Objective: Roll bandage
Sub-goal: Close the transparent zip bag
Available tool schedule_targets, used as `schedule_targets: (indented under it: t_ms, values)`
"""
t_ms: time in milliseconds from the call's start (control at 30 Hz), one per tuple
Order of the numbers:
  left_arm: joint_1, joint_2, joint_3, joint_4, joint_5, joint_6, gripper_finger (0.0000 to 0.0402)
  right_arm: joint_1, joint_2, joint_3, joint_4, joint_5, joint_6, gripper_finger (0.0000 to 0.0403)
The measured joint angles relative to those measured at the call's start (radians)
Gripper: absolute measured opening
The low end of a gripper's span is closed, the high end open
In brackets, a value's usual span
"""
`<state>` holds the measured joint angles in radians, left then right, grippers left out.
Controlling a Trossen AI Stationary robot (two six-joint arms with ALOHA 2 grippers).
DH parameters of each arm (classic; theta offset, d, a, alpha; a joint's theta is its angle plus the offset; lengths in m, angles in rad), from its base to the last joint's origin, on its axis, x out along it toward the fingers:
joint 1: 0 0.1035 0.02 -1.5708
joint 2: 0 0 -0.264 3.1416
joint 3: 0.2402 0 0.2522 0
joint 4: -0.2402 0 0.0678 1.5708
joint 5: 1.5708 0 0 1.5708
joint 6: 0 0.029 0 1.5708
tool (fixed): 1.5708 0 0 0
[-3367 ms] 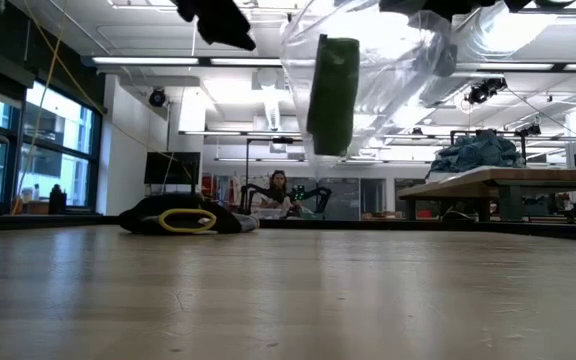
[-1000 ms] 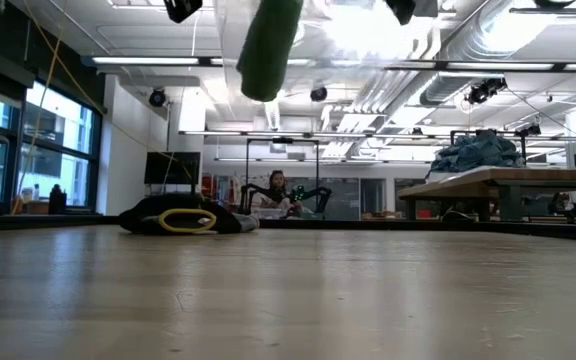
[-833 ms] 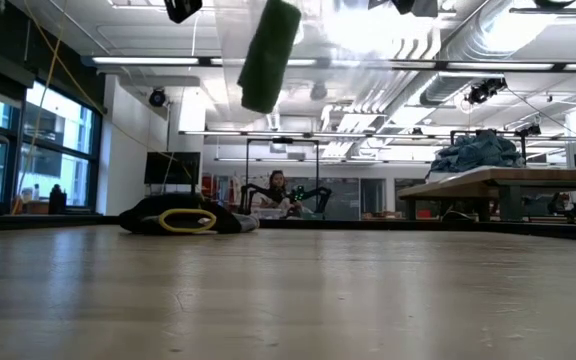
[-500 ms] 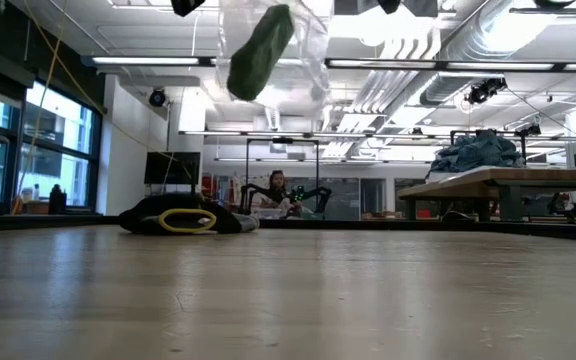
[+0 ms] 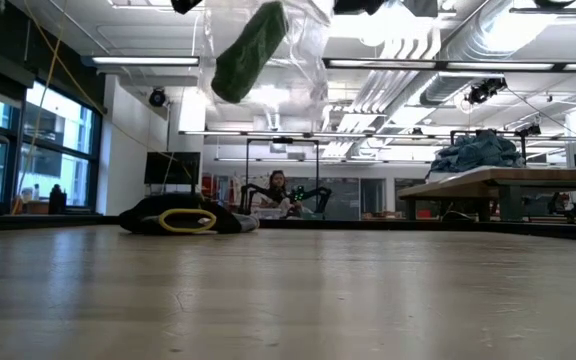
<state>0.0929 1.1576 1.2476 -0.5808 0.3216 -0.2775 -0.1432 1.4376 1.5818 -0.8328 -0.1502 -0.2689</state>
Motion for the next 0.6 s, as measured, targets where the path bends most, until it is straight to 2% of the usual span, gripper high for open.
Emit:
schedule_targets:
  t_ms: [233, 467, 600]
  values:
    - [-0.040, -0.008, 0.000, -0.068, 0.025, 0.003, 0.0000, -0.001, 0.015, 0.045, -0.017, 0.069, -0.029, 0.0181]
    - [-0.044, -0.006, -0.001, -0.065, -0.017, 0.056, 0.0000, 0.010, 0.021, 0.061, -0.034, -0.097, 0.025, 0.0181]
    - [-0.048, -0.006, -0.001, -0.064, -0.019, 0.109, 0.0000, 0.022, 0.033, 0.061, -0.032, -0.028, 0.006, 0.0181]
